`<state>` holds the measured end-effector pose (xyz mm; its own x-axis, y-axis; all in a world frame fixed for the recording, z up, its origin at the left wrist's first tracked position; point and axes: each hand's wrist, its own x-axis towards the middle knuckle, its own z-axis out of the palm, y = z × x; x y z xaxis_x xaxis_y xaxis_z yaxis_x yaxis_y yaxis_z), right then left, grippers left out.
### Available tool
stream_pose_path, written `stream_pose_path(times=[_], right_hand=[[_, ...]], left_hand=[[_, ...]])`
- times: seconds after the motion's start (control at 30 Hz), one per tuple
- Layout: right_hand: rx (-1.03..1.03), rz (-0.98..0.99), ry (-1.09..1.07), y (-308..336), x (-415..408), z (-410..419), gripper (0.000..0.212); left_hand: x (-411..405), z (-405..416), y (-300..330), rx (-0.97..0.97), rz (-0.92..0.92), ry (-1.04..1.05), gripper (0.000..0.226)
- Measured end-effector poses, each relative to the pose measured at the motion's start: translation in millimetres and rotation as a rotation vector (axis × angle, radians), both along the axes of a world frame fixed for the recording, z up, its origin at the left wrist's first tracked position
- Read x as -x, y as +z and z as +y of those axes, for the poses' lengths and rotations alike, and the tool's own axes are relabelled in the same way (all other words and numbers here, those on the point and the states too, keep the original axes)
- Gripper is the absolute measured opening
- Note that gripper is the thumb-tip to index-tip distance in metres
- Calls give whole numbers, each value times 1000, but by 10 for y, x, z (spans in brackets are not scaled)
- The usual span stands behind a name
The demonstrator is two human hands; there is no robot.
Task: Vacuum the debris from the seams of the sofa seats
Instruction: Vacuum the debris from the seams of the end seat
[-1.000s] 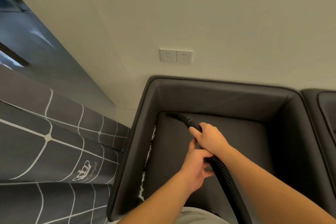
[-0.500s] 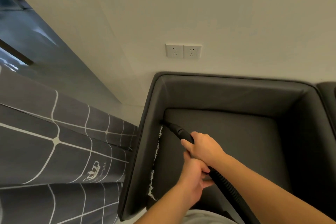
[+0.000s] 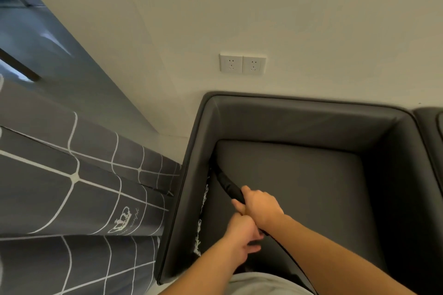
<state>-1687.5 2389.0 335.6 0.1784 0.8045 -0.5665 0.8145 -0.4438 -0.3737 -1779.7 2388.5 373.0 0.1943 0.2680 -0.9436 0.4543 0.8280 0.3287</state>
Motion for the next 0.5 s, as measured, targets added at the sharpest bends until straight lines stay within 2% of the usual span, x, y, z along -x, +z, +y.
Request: stream_pose_path(times=[0.13,0.27,0.4,0.5], right_hand=[[-68,159,-233,229,-185,59,38],[-69,258,-306,472,-396,-47,38],[-53,289,-300,457,-352,-185,36],[-35,284,-270,280,-213,-290,34]], left_hand=[[-1,77,126,-106,-156,93,54],[-38,29,259,-94,-311,156,40],[-12,-159,206,-29,-311,221,41],[36,-276,171,1,-233,249,42]])
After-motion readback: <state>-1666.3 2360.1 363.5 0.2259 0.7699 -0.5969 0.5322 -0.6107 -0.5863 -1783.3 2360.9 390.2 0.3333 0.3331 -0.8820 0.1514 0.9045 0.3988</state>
